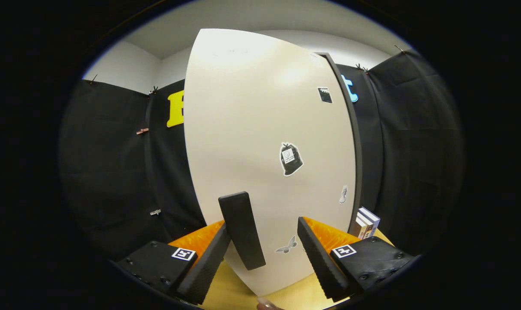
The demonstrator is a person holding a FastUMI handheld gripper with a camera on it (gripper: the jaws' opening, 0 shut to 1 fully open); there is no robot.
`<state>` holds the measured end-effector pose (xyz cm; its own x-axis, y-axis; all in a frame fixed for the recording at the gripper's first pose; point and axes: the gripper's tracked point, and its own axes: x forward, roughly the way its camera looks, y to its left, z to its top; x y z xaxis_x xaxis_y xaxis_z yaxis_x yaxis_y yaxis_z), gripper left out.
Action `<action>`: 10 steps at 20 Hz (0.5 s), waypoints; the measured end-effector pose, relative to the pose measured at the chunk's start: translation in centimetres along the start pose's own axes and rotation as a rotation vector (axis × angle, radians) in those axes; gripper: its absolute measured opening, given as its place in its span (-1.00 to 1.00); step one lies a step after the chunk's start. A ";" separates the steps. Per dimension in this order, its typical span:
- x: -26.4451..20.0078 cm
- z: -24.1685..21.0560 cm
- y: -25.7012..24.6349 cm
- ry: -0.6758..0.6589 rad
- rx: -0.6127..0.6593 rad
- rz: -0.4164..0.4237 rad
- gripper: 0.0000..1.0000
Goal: Open the shoe cabinet door, grab the shoes and put them into the shoe cabinet, then close the shoe cabinet door.
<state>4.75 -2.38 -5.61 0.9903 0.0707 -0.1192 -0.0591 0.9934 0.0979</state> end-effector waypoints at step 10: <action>2.1 1.0 2.8 -0.040 -0.032 0.027 0.96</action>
<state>6.78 0.49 -4.60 0.9925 0.0941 -0.0775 -0.0889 0.9937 0.0684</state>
